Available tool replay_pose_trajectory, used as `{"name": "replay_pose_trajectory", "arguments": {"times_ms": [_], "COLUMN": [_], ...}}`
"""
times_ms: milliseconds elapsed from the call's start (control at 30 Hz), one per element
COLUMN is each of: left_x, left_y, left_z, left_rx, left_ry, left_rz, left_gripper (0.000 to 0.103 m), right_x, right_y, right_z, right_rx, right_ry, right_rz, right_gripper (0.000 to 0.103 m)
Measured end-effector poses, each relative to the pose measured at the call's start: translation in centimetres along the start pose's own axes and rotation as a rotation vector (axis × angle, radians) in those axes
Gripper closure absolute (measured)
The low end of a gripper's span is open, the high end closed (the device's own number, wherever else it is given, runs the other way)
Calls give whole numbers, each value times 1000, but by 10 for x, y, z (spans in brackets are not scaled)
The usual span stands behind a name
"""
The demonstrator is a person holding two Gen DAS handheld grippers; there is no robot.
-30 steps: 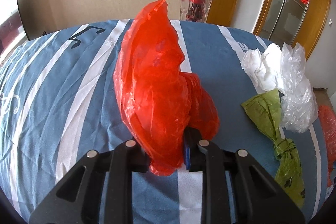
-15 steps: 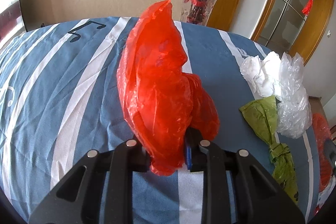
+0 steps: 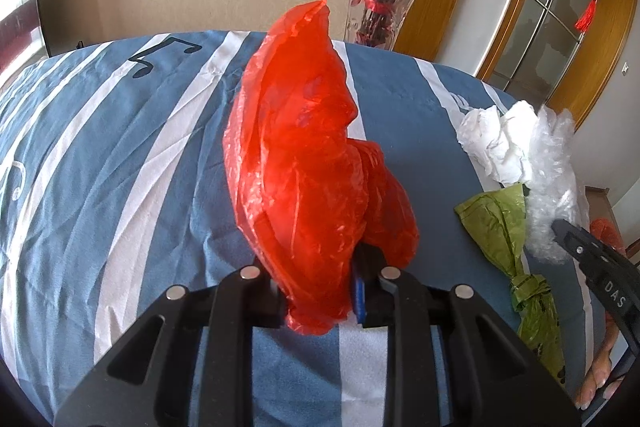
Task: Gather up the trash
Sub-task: 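Close the right tool on the clear plastic bag while the left tool holds the red bag, then carry both bags over the red wastebasket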
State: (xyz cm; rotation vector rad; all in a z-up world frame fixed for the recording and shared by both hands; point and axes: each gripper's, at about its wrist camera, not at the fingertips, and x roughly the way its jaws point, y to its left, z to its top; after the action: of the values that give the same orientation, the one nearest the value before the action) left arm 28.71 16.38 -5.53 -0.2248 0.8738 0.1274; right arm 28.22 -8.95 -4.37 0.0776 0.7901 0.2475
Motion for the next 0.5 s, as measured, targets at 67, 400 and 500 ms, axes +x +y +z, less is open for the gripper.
{"name": "replay_pose_trajectory", "arguments": {"times_ms": [67,400,500], "left_x": [0,0,-3], "left_y": [0,-1,3], "left_z": [0,0,-1], "left_rx": [-1,4,-17], "left_ry": [0,-2,-11], "left_rz": [0,0,-20], "left_gripper": [78,80,83], "right_x": [-10,-83,-104], "right_y": [-6,-44,-56], "right_z": [-2,-14,-19], "right_rx": [15,69,71], "right_ry": [-24,-130,-153], "right_rz": [8,0,-25], "right_gripper": [94,95,95]}}
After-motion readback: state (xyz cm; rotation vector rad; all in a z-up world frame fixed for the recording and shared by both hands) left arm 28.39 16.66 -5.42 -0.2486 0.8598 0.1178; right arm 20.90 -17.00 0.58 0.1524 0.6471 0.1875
